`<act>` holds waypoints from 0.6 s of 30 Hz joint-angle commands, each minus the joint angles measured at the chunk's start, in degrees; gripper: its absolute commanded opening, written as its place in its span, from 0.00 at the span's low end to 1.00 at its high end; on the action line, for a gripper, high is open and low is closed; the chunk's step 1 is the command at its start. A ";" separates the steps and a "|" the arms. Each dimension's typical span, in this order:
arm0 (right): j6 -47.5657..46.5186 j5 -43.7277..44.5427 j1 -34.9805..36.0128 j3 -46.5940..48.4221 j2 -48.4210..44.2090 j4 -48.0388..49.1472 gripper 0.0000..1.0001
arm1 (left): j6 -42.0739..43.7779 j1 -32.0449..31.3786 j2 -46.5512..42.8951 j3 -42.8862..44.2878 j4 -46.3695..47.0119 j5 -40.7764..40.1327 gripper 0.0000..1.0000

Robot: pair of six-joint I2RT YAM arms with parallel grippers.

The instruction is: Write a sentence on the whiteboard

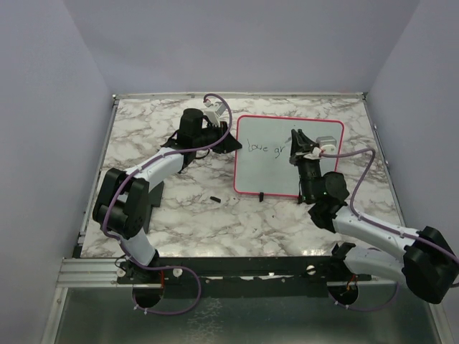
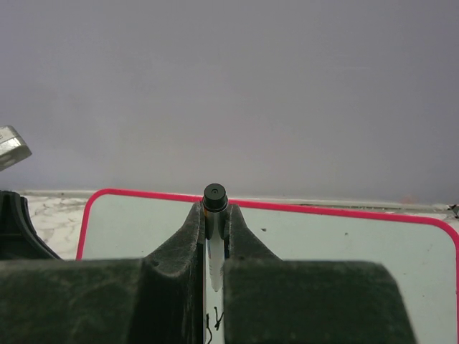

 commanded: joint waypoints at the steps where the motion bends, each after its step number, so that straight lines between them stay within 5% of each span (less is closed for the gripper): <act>1: 2.53 -1.57 -0.12 -1.42 -2.93 -5.57 0.01 | 0.11 0.03 -2.33 -0.07 -0.28 -1.27 0.06; 18: 5.28 0.38 -3.58 -5.47 -6.84 -5.22 0.01 | 1.47 0.10 -2.19 -0.16 -1.71 -1.97 0.05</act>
